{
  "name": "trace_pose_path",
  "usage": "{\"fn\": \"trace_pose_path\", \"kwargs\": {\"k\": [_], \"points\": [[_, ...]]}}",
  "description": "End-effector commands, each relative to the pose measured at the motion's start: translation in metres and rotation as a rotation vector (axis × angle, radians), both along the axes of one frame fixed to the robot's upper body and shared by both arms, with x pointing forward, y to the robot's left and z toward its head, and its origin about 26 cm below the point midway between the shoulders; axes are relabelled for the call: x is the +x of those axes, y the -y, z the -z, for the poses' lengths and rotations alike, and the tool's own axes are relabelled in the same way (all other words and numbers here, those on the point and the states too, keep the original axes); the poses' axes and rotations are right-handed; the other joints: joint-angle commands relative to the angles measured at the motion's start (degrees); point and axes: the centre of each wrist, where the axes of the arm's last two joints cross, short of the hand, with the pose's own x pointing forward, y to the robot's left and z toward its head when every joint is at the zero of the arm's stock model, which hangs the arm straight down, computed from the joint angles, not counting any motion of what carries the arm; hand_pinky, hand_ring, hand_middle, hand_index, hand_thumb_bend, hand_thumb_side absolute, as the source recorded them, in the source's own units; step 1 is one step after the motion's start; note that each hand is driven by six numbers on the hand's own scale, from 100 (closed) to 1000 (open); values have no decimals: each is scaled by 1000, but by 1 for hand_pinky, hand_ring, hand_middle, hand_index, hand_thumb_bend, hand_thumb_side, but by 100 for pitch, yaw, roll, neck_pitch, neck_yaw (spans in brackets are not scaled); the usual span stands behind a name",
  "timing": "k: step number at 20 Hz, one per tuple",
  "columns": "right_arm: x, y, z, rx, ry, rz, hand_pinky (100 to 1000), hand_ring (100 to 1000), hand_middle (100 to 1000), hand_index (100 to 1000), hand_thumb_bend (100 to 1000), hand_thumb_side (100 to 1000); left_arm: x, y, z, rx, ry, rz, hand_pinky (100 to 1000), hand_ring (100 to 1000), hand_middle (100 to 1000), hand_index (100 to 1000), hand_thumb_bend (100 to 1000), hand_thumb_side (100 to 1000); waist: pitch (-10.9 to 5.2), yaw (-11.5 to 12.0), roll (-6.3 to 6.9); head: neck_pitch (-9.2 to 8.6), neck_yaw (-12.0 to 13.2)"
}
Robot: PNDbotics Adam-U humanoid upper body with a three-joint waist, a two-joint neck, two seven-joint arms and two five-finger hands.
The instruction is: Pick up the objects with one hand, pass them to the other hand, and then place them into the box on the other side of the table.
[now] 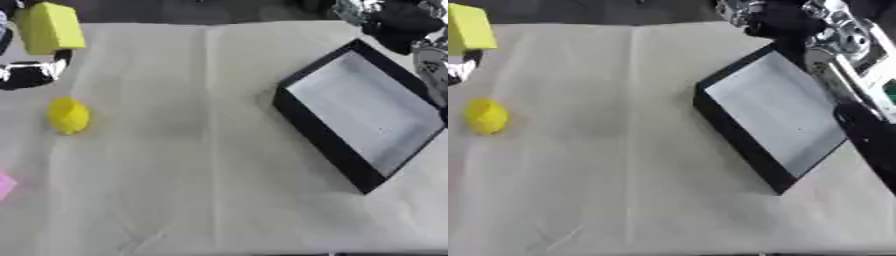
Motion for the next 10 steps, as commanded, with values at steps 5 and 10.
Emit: {"fn": "trace_pose_path", "kwargs": {"k": [5, 10], "points": [[4, -37, -4, -95, -48, -27, 1000, 1000, 1000, 1000, 100, 376, -14, 27, 2, 1, 168, 54, 793, 689, 592, 507, 270, 100, -184, -17, 3, 54, -212], [-1, -57, -4, -151, -96, -53, 1000, 1000, 1000, 1000, 100, 397, -18, 39, 9, 28, 225, 49, 788, 688, 593, 507, 302, 100, -176, 1, -19, 16, -259]]}}
